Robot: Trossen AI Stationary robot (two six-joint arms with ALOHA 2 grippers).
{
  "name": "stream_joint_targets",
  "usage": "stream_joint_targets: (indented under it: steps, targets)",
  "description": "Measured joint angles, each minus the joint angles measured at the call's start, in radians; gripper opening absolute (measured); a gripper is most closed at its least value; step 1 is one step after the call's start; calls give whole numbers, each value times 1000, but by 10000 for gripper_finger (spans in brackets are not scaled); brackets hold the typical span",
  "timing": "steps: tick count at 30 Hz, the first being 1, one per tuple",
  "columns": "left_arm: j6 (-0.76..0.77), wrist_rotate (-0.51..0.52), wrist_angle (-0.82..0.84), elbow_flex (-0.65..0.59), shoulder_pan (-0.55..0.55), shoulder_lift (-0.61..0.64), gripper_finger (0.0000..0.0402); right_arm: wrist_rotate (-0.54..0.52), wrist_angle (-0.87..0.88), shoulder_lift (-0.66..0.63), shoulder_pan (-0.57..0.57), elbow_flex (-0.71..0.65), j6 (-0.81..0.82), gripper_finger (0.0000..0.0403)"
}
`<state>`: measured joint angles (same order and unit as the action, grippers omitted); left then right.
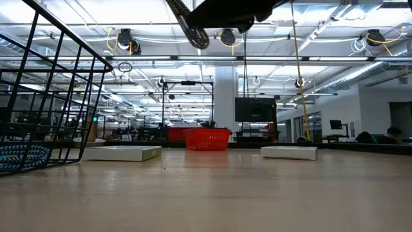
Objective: Pick and place items into bin
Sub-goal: Put the black stripes charger cable into the wire basket
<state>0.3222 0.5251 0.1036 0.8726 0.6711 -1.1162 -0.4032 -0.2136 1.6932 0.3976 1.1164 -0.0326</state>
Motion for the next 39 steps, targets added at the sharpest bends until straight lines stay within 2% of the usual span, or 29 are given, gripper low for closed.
stream_joint_targets:
  steps: [4,8,11,15,20,24,34,37,39]
  targets:
    - [1,0,-6,0,-18,-36,154,18,-59,0,-21,0,2,11]
    - [3,0,-18,0,-42,-75,154,87,-65,0,-36,0,19,11]
    - [21,2,-44,0,-60,-89,154,92,-66,0,-38,0,48,11]
    - [36,56,-105,0,-61,-89,154,92,-67,0,-37,0,74,11]
    - [-33,136,-130,0,-49,-89,154,93,-64,0,-37,0,83,11]
    - [-43,142,-151,0,-56,-122,157,93,-64,0,-37,0,99,11]
    - [-54,144,-188,0,-99,-154,196,78,-66,0,-44,0,126,11]
    - [-52,121,-183,0,-104,-157,191,94,-66,0,-44,0,126,11]
    - [-51,103,-184,0,-104,-156,173,94,-66,0,-44,0,126,11]
